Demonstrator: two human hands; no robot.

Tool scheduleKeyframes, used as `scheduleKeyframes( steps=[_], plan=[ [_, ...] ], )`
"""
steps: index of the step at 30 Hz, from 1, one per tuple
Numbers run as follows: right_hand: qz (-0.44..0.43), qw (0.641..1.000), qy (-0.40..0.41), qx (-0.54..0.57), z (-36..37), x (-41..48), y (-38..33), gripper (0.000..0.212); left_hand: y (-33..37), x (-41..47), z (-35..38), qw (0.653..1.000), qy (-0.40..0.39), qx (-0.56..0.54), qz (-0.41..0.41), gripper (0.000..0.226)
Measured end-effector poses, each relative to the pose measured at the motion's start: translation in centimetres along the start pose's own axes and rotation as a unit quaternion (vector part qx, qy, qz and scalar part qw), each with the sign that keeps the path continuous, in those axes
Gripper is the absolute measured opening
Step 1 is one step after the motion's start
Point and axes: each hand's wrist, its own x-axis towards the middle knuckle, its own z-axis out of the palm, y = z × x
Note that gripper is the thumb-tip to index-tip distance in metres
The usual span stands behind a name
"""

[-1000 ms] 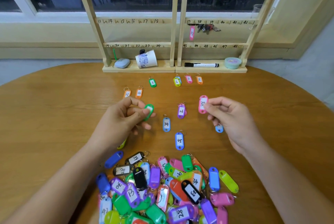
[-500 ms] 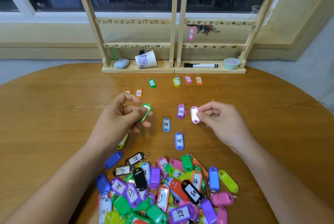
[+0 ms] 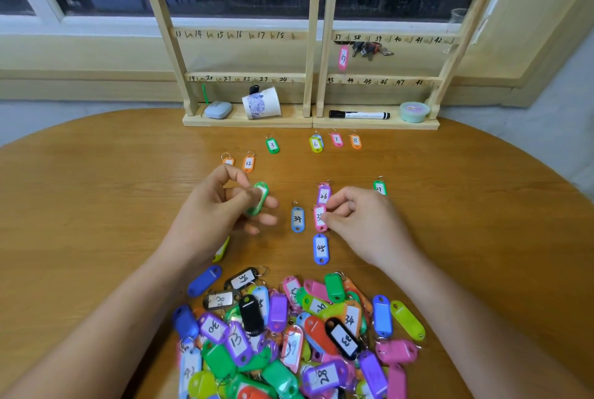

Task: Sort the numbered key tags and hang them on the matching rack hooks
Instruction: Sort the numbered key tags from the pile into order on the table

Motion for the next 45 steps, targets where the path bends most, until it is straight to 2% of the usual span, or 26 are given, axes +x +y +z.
scheduleKeyframes(
  steps=[6,10,13,16,20,25,27,30,35,41,43,45],
  plan=[
    [-0.012,1.0,0.007,-0.005,-0.3,-0.3,-0.4,0.007,-0.1,-0.1,0.1,1.0,-0.004,0.023,0.004,0.02],
    [-0.072,0.994,0.035,0.076,-0.5,-1.0,-1.2,0.01,-0.7,-0.3,0.9,0.998,-0.009,0.059,0.009,0.025],
    [-0.094,0.981,-0.02,0.169,0.0,-2.3,-2.4,0.013,-1.7,-0.7,1.6,0.985,0.021,0.152,0.077,0.023],
    [-0.083,0.975,-0.064,0.195,0.1,-3.0,-3.0,0.013,-2.5,-0.9,2.0,0.954,0.044,0.249,0.16,0.018],
    [-0.045,0.959,-0.093,0.266,-0.1,-3.0,-3.0,0.015,-2.8,-1.1,2.3,0.954,0.044,0.216,0.204,0.016],
    [-0.016,0.93,-0.089,0.355,-0.3,-2.8,-2.8,0.008,-2.5,-1.0,2.4,0.932,0.014,0.25,0.261,0.011],
    [-0.019,0.93,-0.078,0.36,-0.5,-2.6,-2.6,0.011,-2.4,-1.2,2.7,0.941,0.006,0.236,0.244,0.009],
    [-0.031,0.932,-0.06,0.357,-0.7,-2.4,-2.5,0.01,-2.2,-1.2,2.6,0.968,0.016,0.189,0.165,0.01],
    [-0.045,0.939,-0.043,0.337,-0.6,-2.4,-2.3,0.01,-1.8,-1.1,2.4,0.985,0.002,0.139,0.103,0.014],
    [-0.045,0.934,-0.037,0.352,-0.3,-2.5,-2.4,0.008,-1.8,-1.0,2.4,0.989,0.015,0.098,0.11,0.02],
    [-0.043,0.932,-0.06,0.355,-0.4,-2.6,-2.5,0.011,-1.8,-0.9,2.5,0.993,0.02,0.055,0.105,0.025],
    [-0.055,0.928,-0.099,0.355,-0.4,-2.9,-2.6,0.019,-1.8,-0.9,2.6,0.998,0.007,-0.022,0.063,0.028]
  ],
)
